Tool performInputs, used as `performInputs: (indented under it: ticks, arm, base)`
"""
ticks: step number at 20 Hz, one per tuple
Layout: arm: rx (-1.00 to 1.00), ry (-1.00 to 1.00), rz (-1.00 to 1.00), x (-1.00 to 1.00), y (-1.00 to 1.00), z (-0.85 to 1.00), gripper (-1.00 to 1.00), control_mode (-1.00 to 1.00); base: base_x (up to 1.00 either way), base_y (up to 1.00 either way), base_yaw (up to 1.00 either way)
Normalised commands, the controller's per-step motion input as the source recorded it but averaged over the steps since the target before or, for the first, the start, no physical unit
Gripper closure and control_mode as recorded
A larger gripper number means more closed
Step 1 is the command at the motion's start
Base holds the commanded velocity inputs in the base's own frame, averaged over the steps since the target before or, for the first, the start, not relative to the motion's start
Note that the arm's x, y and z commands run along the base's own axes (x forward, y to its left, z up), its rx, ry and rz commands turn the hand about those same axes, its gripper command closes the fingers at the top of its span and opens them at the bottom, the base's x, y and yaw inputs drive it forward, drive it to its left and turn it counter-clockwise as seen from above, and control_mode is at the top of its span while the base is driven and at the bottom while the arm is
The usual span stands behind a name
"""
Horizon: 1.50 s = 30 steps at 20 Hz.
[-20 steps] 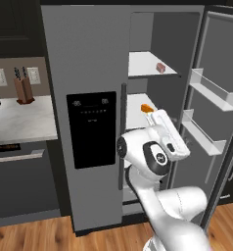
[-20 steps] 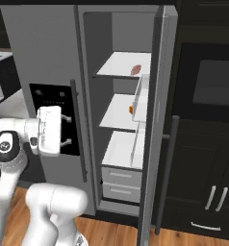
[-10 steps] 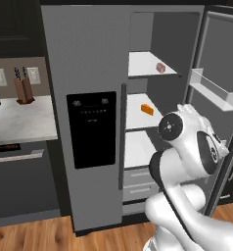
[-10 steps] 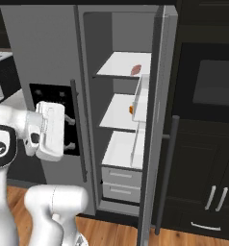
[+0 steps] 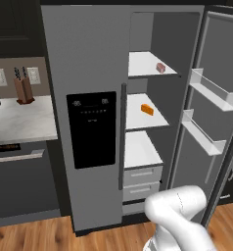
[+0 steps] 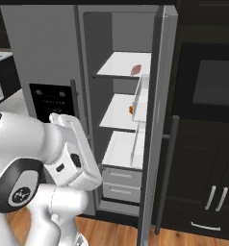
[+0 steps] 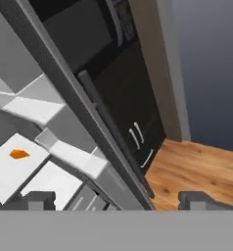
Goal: Pick up the frozen steak from the freezer, place it on any shelf in the fridge, and close the fridge and freezer doors when done.
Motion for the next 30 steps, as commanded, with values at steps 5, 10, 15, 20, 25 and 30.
performInputs:
  ticks: [5,10,15,20,25,30]
  arm:
    - [0.12,0.00,0.52,-0.68,-1.00,-0.02,-1.00,-1.00]
    - [0.08,-0.01,0.43,0.72,-0.98,-0.39,-1.00,-1.00]
    - [0.00,-0.08,0.23,1.00,-0.56,-0.81,-1.00,-1.00]
    - [0.00,-0.06,0.01,0.75,-0.20,-0.52,-1.00,-1.00]
    - [0.00,0.00,0.00,0.57,-0.33,-0.13,-1.00,-1.00]
    - [0.02,0.00,0.00,0.36,-0.62,-0.12,-1.00,-1.00]
  base:
    - [0.00,0.00,0.00]
    - [0.00,0.00,0.00]
    - [0.00,0.00,0.00]
    - [0.00,0.00,0.00]
    - [0.00,0.00,0.00]
    - [0.00,0.00,0.00]
